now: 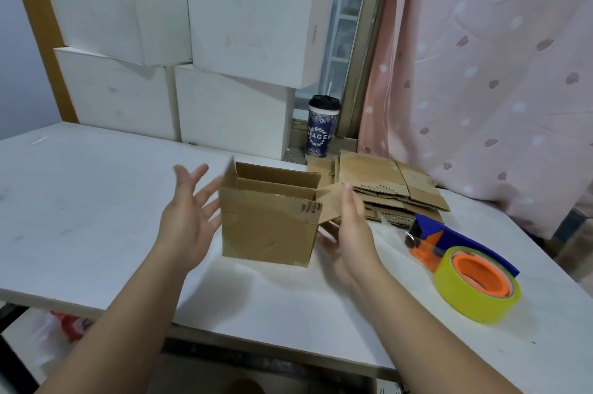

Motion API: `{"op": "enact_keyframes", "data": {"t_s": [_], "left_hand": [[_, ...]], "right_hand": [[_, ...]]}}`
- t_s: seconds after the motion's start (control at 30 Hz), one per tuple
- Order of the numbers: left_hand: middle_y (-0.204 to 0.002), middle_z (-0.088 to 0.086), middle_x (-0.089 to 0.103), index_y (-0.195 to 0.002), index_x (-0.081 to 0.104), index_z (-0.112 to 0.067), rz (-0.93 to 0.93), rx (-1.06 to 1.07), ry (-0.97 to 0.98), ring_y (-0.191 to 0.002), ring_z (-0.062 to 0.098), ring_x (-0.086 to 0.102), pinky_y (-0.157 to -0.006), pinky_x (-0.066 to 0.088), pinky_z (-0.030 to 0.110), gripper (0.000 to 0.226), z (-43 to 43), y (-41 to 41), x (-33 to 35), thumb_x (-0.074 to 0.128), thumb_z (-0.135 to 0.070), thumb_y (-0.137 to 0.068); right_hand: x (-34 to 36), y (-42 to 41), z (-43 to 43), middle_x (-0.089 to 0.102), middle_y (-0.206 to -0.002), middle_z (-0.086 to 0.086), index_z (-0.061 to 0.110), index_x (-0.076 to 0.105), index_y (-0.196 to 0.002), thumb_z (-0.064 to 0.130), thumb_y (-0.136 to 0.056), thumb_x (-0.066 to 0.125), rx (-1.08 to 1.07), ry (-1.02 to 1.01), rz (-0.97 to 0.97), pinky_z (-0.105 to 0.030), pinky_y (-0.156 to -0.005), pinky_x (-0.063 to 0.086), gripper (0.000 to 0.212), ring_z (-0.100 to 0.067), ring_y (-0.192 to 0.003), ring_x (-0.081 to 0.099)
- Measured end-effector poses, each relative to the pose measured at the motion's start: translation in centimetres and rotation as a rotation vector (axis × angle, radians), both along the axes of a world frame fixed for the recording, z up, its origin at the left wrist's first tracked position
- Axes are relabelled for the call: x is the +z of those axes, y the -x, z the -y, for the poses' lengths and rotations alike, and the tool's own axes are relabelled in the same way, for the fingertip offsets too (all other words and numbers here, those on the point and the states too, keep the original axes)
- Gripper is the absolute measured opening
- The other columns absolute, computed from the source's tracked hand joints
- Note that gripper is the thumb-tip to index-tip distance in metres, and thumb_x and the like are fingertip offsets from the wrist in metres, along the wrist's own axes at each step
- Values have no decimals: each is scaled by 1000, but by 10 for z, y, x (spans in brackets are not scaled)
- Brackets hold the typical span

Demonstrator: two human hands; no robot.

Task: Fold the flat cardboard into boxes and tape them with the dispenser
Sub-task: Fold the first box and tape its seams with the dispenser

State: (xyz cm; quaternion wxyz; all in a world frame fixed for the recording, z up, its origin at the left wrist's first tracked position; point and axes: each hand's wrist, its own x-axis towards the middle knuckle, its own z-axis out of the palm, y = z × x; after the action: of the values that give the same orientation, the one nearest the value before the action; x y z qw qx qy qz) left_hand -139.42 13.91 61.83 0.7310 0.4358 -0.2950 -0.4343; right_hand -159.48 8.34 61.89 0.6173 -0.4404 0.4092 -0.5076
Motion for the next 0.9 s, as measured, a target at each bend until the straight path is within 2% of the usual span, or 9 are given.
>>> {"op": "enact_keyframes", "data": {"t_s": [0.07, 0.13, 0.27, 0.33, 0.43, 0.57, 0.67, 0.8, 0.9], "left_hand": [[-125, -10, 58, -125, 51, -41, 127, -1, -16, -124, 18, 51, -105, 39, 42, 68, -8, -11, -17, 30, -79, -73], [-129, -18, 56, -125, 50, -47, 329, -20, -18, -123, 13, 52, -100, 43, 38, 59, -19, -22, -32, 36, -79, -77], [-126, -30, 54, -129, 44, -52, 714, -129, -97, -111, -6, 56, -85, 48, 24, 66, -26, -30, -40, 72, -54, -69], [-118, -31, 58, -125, 48, -49, 758, -123, -115, -106, -10, 56, -81, 48, 21, 59, -20, -27, -38, 77, -40, -74], [-113, -23, 63, -121, 55, -40, 729, 7, -162, -102, -2, 62, -86, 51, 28, 43, 2, -34, -38, 68, -20, -85], [-110, -13, 65, -114, 61, -30, 725, 136, -264, -87, 1, 65, -73, 48, 19, 25, 43, -52, -39, 63, -24, -89], [-113, -6, 64, -122, 60, -25, 801, 223, -328, -89, 2, 60, -72, 41, 15, 30, 74, -62, -41, 59, -26, -92], [-123, 3, 61, -130, 54, -14, 834, 383, -400, -110, 20, 57, -90, 40, 26, 38, 109, -74, -43, 57, -23, -93], [-131, 3, 56, -136, 45, -15, 803, 380, -398, -119, 23, 53, -99, 40, 33, 54, 133, -88, -43, 65, -29, -88]], "right_hand": [[-13, 0, -5, 62, -122, -2, 43, 44, -134, 83, -54, 59, 55, -6, 73, -43, -102, 47, 91, -23, -113, 60], [-22, 4, -12, 59, -128, 0, 49, 35, -136, 84, -49, 66, 167, 96, 24, -39, -101, 46, 99, -19, -117, 59], [-26, -2, -21, 56, -115, 5, 58, 25, -131, 33, -75, 78, 256, 129, -336, -22, -72, 56, 82, -12, -101, 62], [-29, -15, -15, 58, -111, 5, 51, 26, -135, 22, -84, 72, 220, 119, -433, -21, -70, 55, 74, -10, -96, 63], [-32, -37, 3, 61, -112, 1, 37, 31, -142, 20, -89, 66, 154, 158, -462, -35, -90, 54, 66, -12, -99, 63], [-35, -71, 41, 60, -122, 0, 24, 36, -145, 19, -89, 64, 61, 242, -610, -34, -100, 45, 62, -15, -111, 58], [-37, -94, 69, 60, -127, -1, 20, 41, -141, 17, -92, 59, 27, 284, -730, -36, -102, 44, 52, -20, -116, 55], [-44, -126, 97, 64, -121, -1, 19, 53, -128, 18, -96, 52, -1, 369, -893, -30, -88, 46, 33, -22, -109, 59], [-47, -150, 119, 64, -117, -3, 18, 55, -123, 23, -96, 53, -26, 391, -948, -36, -90, 49, 28, -23, -107, 59]]}}
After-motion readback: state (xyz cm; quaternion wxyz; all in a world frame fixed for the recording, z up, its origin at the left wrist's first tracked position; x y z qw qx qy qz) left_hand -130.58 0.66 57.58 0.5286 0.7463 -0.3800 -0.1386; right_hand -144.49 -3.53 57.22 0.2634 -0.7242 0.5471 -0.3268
